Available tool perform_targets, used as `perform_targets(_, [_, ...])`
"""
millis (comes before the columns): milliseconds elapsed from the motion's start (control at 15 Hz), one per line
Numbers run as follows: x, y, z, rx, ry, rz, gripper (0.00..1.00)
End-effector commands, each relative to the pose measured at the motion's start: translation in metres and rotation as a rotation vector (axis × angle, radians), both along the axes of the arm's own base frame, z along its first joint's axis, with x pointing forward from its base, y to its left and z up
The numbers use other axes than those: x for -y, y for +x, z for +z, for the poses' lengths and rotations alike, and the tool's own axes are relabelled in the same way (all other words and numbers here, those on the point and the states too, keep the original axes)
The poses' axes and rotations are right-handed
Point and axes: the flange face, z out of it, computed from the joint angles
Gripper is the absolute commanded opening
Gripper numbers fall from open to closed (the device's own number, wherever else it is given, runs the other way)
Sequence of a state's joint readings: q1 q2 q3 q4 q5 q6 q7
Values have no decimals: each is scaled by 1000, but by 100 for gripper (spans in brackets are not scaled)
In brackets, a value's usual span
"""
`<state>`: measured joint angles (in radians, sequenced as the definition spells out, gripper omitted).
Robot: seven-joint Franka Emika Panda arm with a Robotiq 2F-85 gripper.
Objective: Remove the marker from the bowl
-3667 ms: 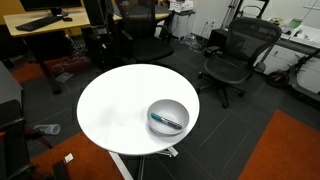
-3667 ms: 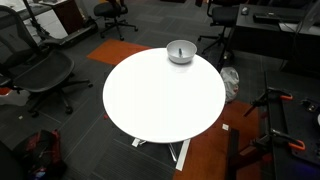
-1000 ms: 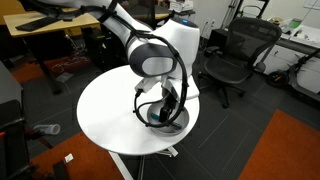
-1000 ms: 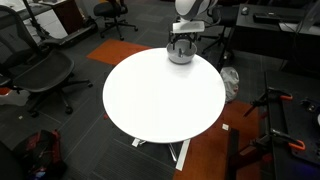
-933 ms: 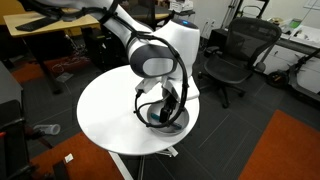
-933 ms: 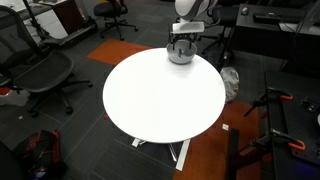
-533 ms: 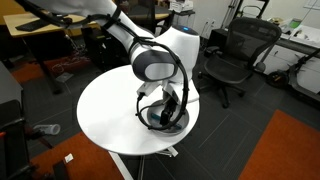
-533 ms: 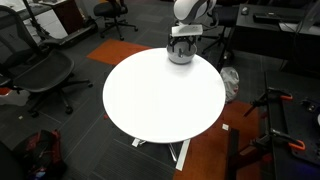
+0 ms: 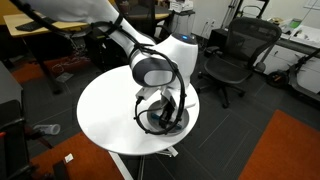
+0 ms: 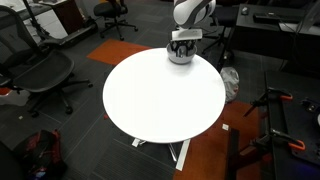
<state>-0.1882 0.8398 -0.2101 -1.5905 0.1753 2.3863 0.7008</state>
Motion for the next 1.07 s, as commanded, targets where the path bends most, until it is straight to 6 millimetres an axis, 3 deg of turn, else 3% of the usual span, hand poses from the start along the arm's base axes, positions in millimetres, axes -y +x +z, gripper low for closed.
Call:
perform_targets(0, [3, 4, 2, 7, 19, -25, 27])
perform_targets(267, [3, 5, 6, 6, 18, -23, 0])
perform_targets(600, [-1, -2, 35, 5, 2, -31, 5])
perform_targets(1000, [-13, -15, 104, 53, -20, -13, 5])
